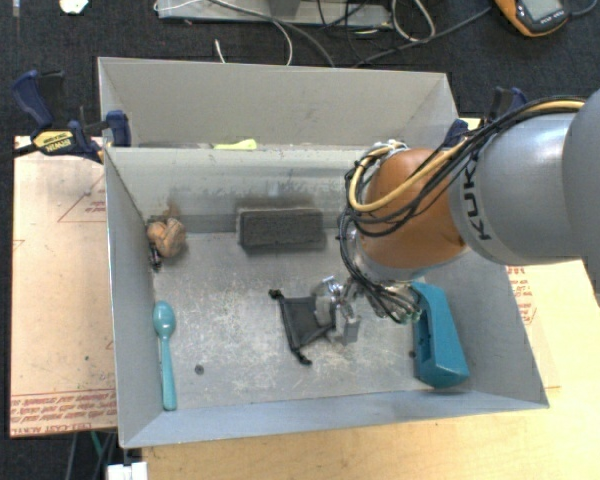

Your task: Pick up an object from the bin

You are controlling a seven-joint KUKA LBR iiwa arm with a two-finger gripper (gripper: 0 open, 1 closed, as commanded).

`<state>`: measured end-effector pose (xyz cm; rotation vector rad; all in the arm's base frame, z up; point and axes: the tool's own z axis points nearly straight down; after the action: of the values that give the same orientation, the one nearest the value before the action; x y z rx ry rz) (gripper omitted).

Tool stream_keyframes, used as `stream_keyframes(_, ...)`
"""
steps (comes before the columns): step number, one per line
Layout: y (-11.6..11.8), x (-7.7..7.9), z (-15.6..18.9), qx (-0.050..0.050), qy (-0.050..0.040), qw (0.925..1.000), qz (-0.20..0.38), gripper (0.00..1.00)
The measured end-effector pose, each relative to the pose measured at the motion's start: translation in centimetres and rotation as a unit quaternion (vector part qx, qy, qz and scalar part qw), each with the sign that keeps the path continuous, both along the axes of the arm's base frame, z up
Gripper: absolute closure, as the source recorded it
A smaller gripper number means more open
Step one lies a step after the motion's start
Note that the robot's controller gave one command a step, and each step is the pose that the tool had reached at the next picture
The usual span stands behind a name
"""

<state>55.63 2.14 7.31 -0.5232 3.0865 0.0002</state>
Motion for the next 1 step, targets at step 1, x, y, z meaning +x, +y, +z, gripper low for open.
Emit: stream_keyframes(1,0.13,0.80,4.75,0.000,0.0042,0.9988,0.049,1.00)
